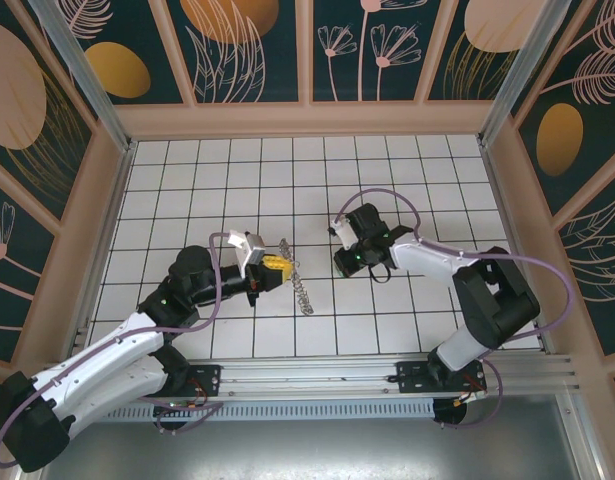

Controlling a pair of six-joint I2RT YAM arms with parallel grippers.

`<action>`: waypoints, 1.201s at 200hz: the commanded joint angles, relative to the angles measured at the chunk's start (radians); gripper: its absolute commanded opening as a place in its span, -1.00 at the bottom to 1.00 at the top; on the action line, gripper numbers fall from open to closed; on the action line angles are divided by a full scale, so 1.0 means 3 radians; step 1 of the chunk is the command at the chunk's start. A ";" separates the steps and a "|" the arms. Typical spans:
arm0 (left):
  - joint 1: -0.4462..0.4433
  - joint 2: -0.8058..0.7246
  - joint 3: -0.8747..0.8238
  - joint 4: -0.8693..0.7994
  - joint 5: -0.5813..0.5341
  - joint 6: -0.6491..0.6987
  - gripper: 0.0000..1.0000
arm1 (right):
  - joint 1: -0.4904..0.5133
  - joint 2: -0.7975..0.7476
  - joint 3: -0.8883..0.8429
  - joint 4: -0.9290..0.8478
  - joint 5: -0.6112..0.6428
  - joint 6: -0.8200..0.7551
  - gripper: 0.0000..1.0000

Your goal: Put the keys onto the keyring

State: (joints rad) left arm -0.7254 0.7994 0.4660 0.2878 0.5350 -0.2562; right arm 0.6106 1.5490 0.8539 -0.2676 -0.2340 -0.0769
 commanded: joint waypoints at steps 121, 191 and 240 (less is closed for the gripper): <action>0.0013 -0.0124 0.0437 -0.0379 0.0536 0.0302 -1.00 | 0.0593 -0.2335 -0.0518 0.0562 -0.0756 -0.0659 -1.00; 0.0015 -0.0012 0.0794 -0.0869 0.0883 0.0572 -1.00 | 0.0864 -0.2657 -0.0470 0.0452 -0.0900 -0.0843 -1.00; 0.0012 0.0139 0.0920 -0.1081 0.0938 0.0745 -1.00 | 0.0980 -0.2703 -0.0494 0.0484 -0.1097 -0.0910 -1.00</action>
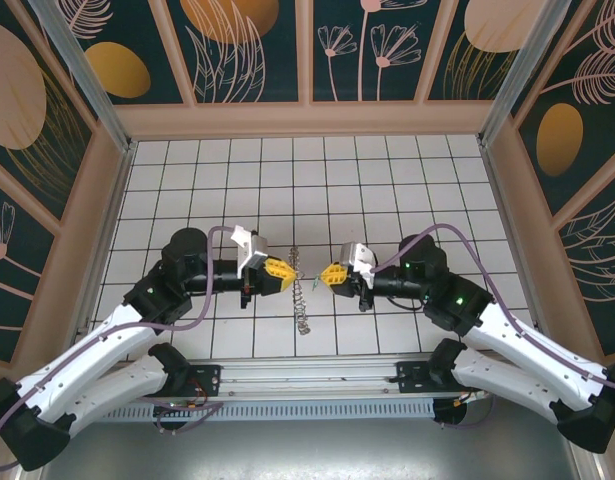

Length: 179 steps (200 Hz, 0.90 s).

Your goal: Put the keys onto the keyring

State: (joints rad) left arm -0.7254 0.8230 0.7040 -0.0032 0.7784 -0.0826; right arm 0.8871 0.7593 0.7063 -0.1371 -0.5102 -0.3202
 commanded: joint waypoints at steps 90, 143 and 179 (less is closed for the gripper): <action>0.0014 0.0161 0.0144 -0.0112 0.0246 0.0230 -1.00 | 0.0056 0.0023 0.0000 0.0118 -0.0224 -0.0067 -1.00; 0.0012 0.0176 0.0113 -0.0086 0.0255 0.0243 -1.00 | 0.0057 0.0201 0.0063 0.0183 -0.0200 -0.0018 -1.00; 0.0011 0.0180 0.0105 -0.0097 0.0240 0.0254 -1.00 | 0.0058 0.0174 0.0048 0.0231 -0.0275 0.0007 -1.00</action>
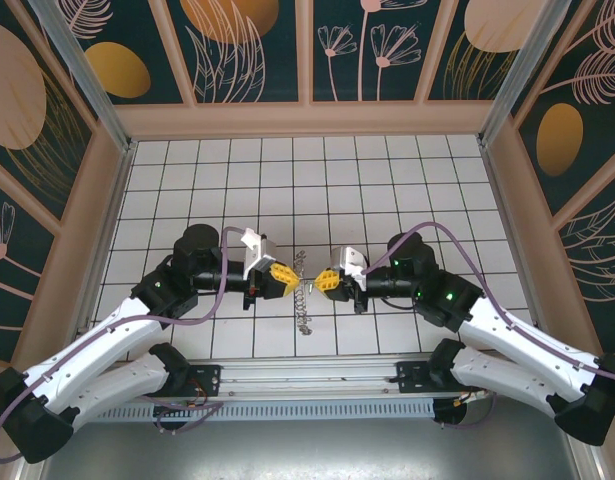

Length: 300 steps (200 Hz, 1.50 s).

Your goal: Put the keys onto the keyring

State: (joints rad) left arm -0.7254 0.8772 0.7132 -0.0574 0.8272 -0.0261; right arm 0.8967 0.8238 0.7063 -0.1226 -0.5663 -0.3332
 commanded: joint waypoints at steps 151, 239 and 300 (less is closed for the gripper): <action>0.0011 -0.0071 0.0083 0.0007 -0.0004 0.0122 -1.00 | 0.0013 -0.0128 0.0042 0.0140 -0.0112 0.0127 -1.00; 0.0013 -0.0061 0.0087 0.0006 0.0012 0.0123 -1.00 | 0.0016 -0.0062 0.0039 0.0148 -0.0157 0.0119 -1.00; 0.0012 -0.0055 0.0093 0.0002 0.0010 0.0118 -1.00 | 0.0011 -0.0012 0.0059 0.0142 -0.0217 0.0120 -1.00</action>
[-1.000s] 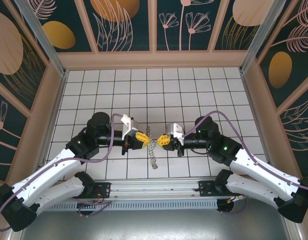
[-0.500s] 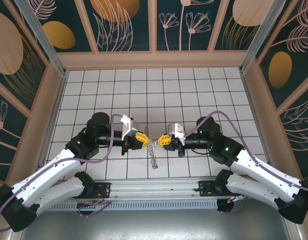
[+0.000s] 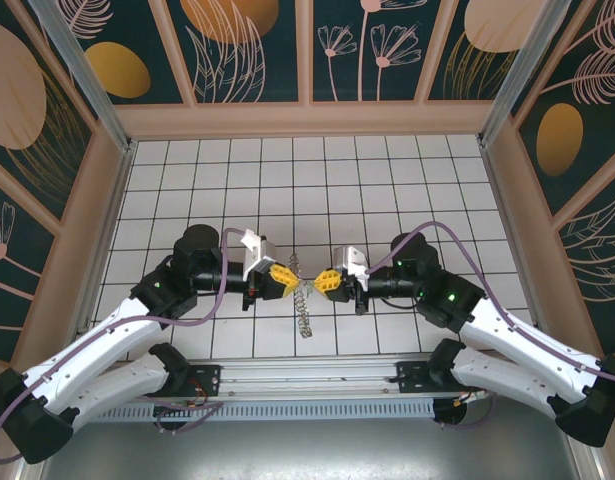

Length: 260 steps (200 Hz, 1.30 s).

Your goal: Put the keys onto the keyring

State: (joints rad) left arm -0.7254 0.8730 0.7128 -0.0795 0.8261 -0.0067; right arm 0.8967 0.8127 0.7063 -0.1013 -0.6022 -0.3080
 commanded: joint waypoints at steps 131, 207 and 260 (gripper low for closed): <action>0.0013 -0.0031 0.0104 0.0061 -0.0003 0.0073 -1.00 | 0.0012 0.0011 0.0130 -0.0046 -0.0145 0.0017 -1.00; 0.0014 -0.0052 0.0112 0.0050 -0.0010 0.0074 -1.00 | 0.0011 -0.0035 0.0166 -0.0110 -0.0033 0.0019 -1.00; 0.0014 -0.0047 0.0114 0.0030 -0.0016 0.0084 -1.00 | 0.0008 -0.0087 0.0156 -0.0151 -0.0028 0.0075 -1.00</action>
State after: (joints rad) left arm -0.7254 0.8730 0.7132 -0.0830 0.8104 0.0002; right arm 0.8967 0.8112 0.7250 -0.1356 -0.6186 -0.3058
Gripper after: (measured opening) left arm 0.037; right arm 0.038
